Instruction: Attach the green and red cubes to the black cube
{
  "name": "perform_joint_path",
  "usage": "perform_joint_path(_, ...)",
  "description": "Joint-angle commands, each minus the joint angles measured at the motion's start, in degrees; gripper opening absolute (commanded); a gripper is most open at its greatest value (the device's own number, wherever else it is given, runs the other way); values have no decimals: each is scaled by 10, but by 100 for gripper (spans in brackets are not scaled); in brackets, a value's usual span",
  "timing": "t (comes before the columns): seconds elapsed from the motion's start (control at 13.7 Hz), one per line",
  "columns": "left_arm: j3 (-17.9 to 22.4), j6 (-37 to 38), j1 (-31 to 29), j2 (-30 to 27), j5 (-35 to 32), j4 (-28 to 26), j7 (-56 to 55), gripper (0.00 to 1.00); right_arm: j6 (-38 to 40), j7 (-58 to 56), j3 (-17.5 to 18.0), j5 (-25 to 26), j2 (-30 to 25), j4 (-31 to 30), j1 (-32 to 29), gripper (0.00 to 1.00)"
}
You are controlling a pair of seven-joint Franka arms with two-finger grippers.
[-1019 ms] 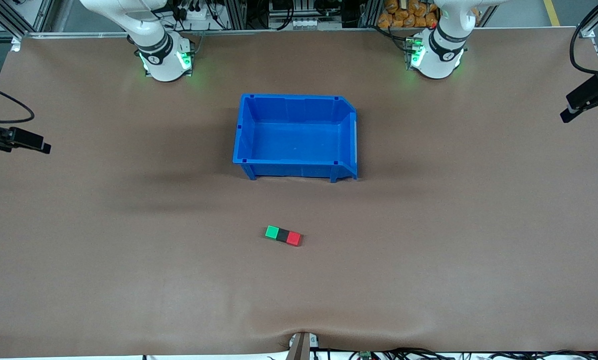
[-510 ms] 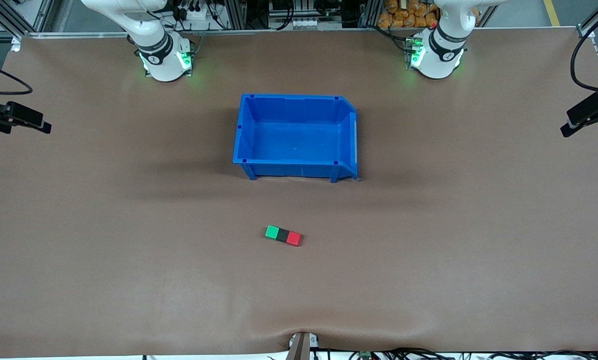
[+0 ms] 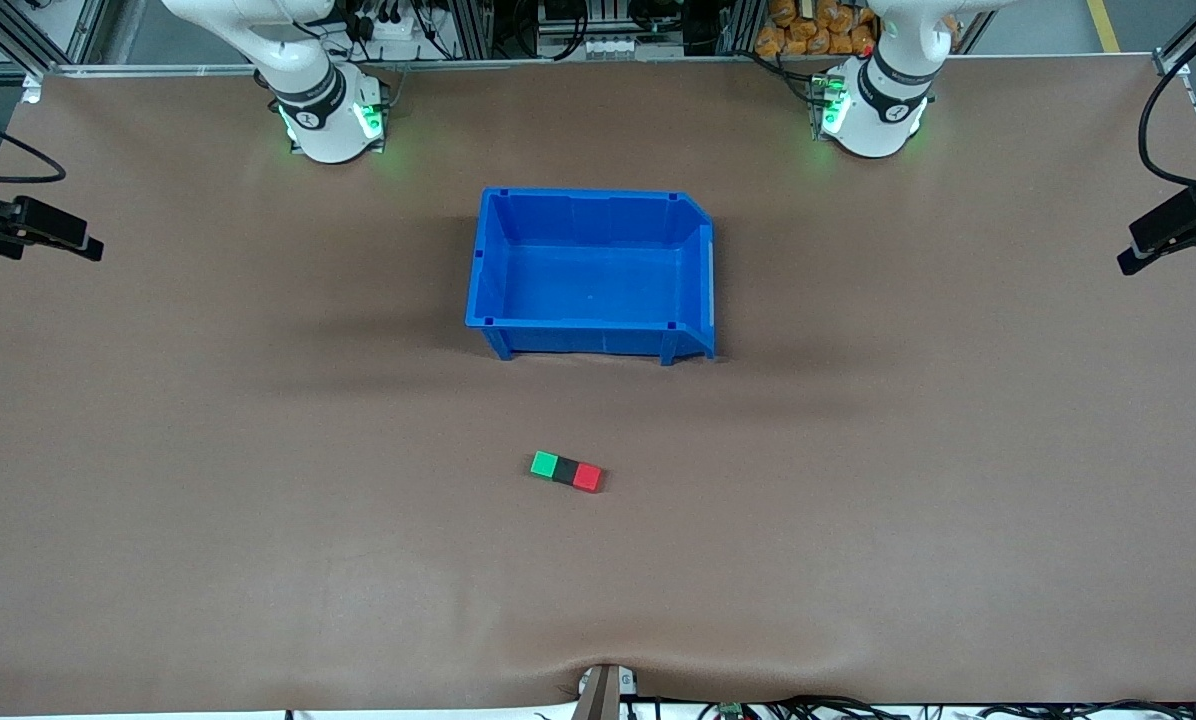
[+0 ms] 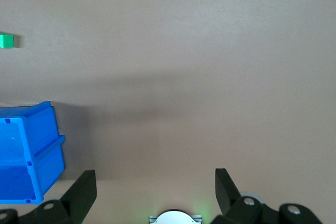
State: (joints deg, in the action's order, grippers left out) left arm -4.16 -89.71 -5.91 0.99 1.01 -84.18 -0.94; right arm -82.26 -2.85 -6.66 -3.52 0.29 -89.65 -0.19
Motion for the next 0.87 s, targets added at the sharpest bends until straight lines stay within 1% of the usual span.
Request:
perform_joint_path(0.0, -4, 13, 2, 3, -11, 2, 8, 100, -10, 4, 14, 9, -16, -16, -13, 100)
perform_joint_path(0.22, -6, 14, 5, 3, -8, 5, -33, 100, -14, 0, 14, 10, -16, -14, -15, 100)
perform_joint_path(0.44, -6, 15, -2, 2, -8, 4, -10, 100, -15, 0, 14, 10, -17, -12, -13, 100)
perform_joint_path(0.8, -6, 15, 0, 3, -8, 5, -18, 100, -12, 0, 15, 10, -16, -14, -13, 100)
